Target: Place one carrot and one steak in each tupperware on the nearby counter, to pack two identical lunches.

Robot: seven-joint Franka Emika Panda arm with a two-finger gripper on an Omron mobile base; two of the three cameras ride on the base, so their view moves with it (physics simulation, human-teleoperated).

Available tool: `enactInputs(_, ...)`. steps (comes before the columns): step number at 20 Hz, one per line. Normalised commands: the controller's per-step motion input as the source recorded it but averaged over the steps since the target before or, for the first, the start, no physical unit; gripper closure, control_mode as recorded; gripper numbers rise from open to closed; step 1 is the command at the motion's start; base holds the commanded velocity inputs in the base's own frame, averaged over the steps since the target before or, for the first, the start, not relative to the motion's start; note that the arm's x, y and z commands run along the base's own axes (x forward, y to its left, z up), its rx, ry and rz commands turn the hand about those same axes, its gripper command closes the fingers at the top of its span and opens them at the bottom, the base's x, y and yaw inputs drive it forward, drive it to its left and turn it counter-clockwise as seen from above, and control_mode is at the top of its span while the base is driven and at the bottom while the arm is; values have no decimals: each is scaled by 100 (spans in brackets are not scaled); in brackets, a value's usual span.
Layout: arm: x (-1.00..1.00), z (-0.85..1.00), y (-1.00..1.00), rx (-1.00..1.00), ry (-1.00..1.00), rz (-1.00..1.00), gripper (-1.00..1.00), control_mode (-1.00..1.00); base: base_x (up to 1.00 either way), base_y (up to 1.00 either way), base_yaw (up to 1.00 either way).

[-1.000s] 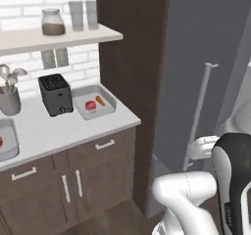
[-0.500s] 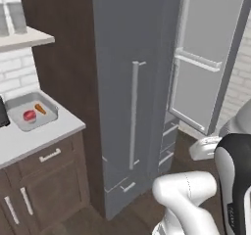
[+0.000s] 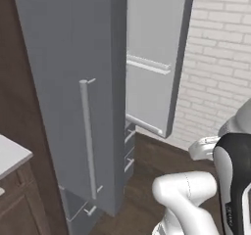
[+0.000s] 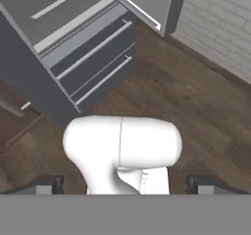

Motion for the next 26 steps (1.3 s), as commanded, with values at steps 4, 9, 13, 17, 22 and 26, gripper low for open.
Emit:
enactInputs(4,0,0,0,0,0,0,-100,100,39,-59,-16)
enactInputs(9,0,0,0,0,0,0,-100,100,83,-60,4)
enactInputs(13,0,0,0,0,0,0,-100,100,38,-12,28)
enactInputs(17,0,0,0,0,0,0,-100,100,0,24,53)
enactInputs(22,0,0,0,0,0,0,-100,100,24,2,56)
enactInputs(26,0,0,0,0,0,0,-100,100,44,-30,50)
